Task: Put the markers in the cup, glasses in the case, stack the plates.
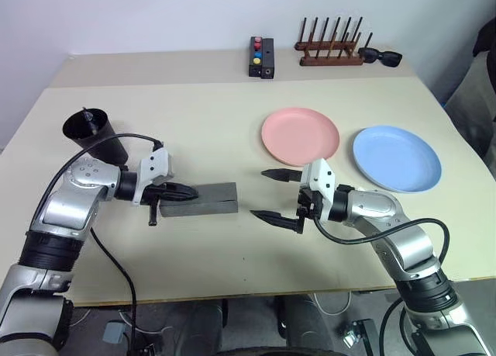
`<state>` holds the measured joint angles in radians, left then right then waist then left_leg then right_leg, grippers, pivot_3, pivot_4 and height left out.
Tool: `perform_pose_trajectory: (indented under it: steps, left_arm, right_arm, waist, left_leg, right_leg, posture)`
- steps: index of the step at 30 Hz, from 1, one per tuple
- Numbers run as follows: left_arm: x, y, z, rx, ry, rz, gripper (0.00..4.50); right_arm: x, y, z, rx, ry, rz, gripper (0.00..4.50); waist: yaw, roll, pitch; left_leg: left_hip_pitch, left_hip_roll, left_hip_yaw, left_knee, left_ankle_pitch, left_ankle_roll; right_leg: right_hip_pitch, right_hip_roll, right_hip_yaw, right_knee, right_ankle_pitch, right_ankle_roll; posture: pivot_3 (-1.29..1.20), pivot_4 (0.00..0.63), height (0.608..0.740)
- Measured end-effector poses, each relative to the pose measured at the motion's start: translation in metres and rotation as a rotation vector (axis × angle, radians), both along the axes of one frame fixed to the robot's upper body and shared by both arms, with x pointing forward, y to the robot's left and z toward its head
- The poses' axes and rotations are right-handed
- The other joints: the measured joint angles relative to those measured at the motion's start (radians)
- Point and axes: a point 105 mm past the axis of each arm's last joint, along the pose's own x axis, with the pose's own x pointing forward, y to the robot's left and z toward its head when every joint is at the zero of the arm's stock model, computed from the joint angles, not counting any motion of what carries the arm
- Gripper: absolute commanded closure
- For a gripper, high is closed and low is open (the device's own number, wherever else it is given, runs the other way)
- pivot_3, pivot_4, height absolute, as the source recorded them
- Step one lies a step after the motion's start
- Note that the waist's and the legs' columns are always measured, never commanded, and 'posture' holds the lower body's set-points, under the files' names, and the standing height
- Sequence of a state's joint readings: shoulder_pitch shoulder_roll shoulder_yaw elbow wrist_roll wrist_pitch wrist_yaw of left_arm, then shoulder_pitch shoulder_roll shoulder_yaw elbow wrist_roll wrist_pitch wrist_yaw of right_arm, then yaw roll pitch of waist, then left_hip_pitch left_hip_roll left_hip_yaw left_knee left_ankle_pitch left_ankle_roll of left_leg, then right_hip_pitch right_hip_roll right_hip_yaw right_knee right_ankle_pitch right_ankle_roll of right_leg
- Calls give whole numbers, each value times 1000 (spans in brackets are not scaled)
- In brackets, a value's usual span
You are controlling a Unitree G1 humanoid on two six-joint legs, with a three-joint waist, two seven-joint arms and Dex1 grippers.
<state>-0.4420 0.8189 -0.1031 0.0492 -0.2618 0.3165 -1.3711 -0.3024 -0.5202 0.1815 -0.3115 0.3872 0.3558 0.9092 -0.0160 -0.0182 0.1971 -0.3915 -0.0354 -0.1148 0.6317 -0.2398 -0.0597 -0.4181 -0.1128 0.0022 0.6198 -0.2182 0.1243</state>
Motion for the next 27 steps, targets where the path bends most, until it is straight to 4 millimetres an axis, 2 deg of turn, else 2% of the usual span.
perform_pose_trajectory:
  steps: [5, 12, 14, 17, 20, 22, 24, 27]
  left_arm:
    - [-7, -1, -5, 11, 9, -4, 4483]
    - [-5, -3, -3, -20, -4, 23, 4483]
    - [-4, -5, 1, -61, -2, 32, 4483]
    - [-3, -6, 19, -138, -35, 55, 4483]
    - [-2, -4, 43, -223, -90, 90, 4483]
    - [-3, -3, 52, -247, -115, 105, 4483]
    - [-6, -1, 51, -257, -115, 130, 4483]
    - [-11, 1, 40, -256, -80, 166, 4483]
  right_arm:
    - [0, 0, 0, -1, 0, 2, 0]
    - [-1, 0, 0, -1, 0, 7, 0]
    - [0, 0, 0, -3, -1, 5, 0]
    - [3, -3, 4, -17, -24, -8, 0]
    - [23, -17, 11, -68, -99, -103, 0]
    - [40, -30, 13, -118, -149, -189, 0]
    - [59, -41, 13, -167, -196, -280, 0]
    - [76, -54, 9, -242, -252, -360, 0]
  waist:
    - [0, 0, 0]
    - [1, 0, 0]
    - [0, 0, 0]
    - [0, 0, 0]
    - [-3, 0, 0]
    - [-2, 0, 0]
    - [-6, 0, 0]
    - [-4, 0, 0]
  left_leg:
    - [0, 0, 0, 0, 0, 0]
    - [0, 0, 0, 0, 0, 0]
    - [0, 0, 0, 0, 0, 0]
    - [0, 0, 0, 0, 0, 0]
    - [0, 0, 0, 0, 0, 0]
    - [0, 0, 0, 0, 0, 0]
    - [0, 0, 1, -1, 0, 0]
    - [0, 0, 1, -1, 0, 0]
  right_leg:
    - [0, 0, 0, 0, -1, -3]
    - [0, 0, 0, 0, -1, -3]
    - [0, 0, 0, 0, -1, -2]
    - [0, 0, 0, 0, -1, -2]
    - [0, 0, 0, 0, -1, -2]
    - [0, 0, 0, 0, -1, -1]
    - [-1, 0, 0, 0, 0, 0]
    - [-1, 0, 0, 0, 0, 0]
  posture:
    - [0, 150, 734]
    - [0, 150, 734]
    - [0, 150, 734]
    - [0, 150, 734]
    - [0, 150, 734]
    - [0, 150, 734]
    - [0, 150, 734]
    - [0, 150, 734]
